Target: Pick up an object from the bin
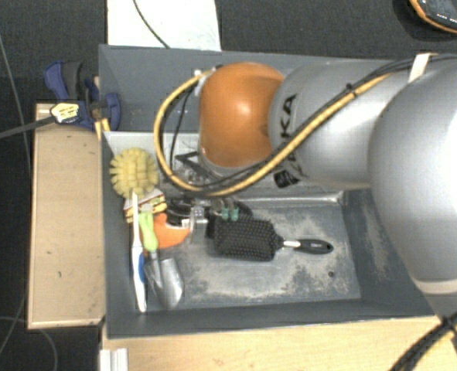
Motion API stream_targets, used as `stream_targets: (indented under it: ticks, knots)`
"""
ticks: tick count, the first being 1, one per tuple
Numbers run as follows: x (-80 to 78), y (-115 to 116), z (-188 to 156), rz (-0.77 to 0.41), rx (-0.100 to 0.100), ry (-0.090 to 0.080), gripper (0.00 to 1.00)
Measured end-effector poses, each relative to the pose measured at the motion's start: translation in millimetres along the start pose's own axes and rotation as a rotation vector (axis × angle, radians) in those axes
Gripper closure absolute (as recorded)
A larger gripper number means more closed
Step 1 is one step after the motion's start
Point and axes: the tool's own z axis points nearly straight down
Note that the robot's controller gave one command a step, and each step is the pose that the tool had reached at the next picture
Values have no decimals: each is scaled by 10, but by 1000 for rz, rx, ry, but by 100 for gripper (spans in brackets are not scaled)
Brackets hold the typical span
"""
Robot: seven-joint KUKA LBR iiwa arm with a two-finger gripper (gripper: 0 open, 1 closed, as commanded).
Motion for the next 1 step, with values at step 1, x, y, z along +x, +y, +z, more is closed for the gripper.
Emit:
stream_targets:
  ticks: [1]
  knots:
    - [-20, -11, -52, 7, -2, -8, 0]
